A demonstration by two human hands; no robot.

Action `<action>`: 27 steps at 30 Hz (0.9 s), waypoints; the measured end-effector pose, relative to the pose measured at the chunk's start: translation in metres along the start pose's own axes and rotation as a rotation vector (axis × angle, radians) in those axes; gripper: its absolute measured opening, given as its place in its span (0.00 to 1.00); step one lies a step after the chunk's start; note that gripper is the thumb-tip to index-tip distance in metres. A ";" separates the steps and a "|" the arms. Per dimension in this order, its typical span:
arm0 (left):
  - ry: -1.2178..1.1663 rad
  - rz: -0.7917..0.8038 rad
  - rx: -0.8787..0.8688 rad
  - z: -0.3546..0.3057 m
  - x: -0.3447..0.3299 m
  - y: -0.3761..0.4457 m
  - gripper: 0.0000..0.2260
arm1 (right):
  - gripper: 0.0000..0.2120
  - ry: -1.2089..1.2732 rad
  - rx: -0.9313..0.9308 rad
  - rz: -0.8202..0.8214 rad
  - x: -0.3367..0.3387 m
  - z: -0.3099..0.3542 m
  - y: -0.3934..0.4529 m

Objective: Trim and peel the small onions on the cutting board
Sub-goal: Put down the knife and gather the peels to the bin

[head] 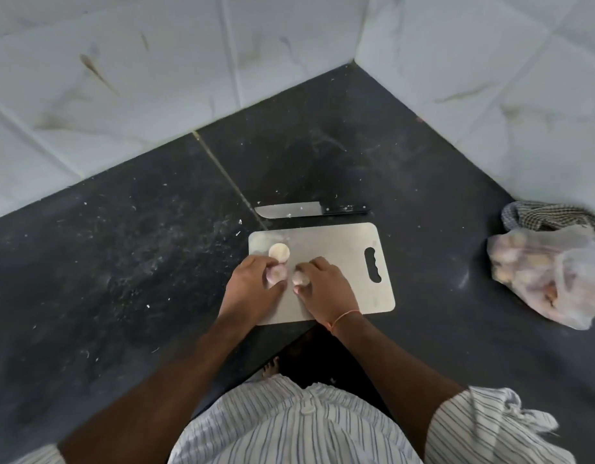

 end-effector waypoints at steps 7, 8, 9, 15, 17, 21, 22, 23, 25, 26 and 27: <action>-0.023 -0.007 -0.124 -0.011 -0.012 -0.002 0.18 | 0.18 -0.051 -0.103 -0.075 0.048 -0.039 0.010; -0.029 -0.006 -0.151 -0.016 -0.015 -0.002 0.18 | 0.18 -0.056 -0.111 -0.065 0.053 -0.044 0.010; -0.029 -0.002 -0.182 -0.022 -0.018 0.000 0.18 | 0.18 -0.061 -0.108 -0.047 0.056 -0.048 0.010; 0.008 0.015 -0.303 -0.046 -0.027 0.013 0.19 | 0.34 -0.001 -0.099 0.074 0.070 -0.051 0.014; 0.030 -0.003 -0.373 -0.041 -0.019 0.016 0.21 | 0.36 0.075 -0.068 0.001 0.086 -0.049 0.025; 0.029 -0.128 -0.329 -0.020 0.009 0.023 0.26 | 0.27 -0.027 0.037 -0.153 0.122 -0.048 0.065; 0.046 -0.094 -0.265 -0.014 0.012 0.028 0.31 | 0.26 -0.085 0.060 -0.156 0.126 -0.048 0.079; 0.072 -0.030 -0.198 -0.009 0.013 0.034 0.36 | 0.26 -0.139 0.072 -0.142 0.130 -0.047 0.092; 0.082 0.120 -0.112 0.001 0.004 0.046 0.43 | 0.27 -0.250 0.078 -0.062 0.130 -0.047 0.115; 0.054 0.155 -0.108 0.005 0.000 0.049 0.42 | 0.27 -0.305 0.080 -0.014 0.128 -0.049 0.125; 0.016 0.160 -0.113 0.008 -0.004 0.052 0.39 | 0.27 -0.351 0.080 0.029 0.126 -0.050 0.131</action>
Point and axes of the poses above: each hand's wrist, its own y-axis towards the middle knuckle, its own x-axis out of the back of the hand, z = x × y, the point moved 4 cm from there along y, towards the middle knuckle, and after that the axes turned 12 degrees about y, right-handed, at the moved point
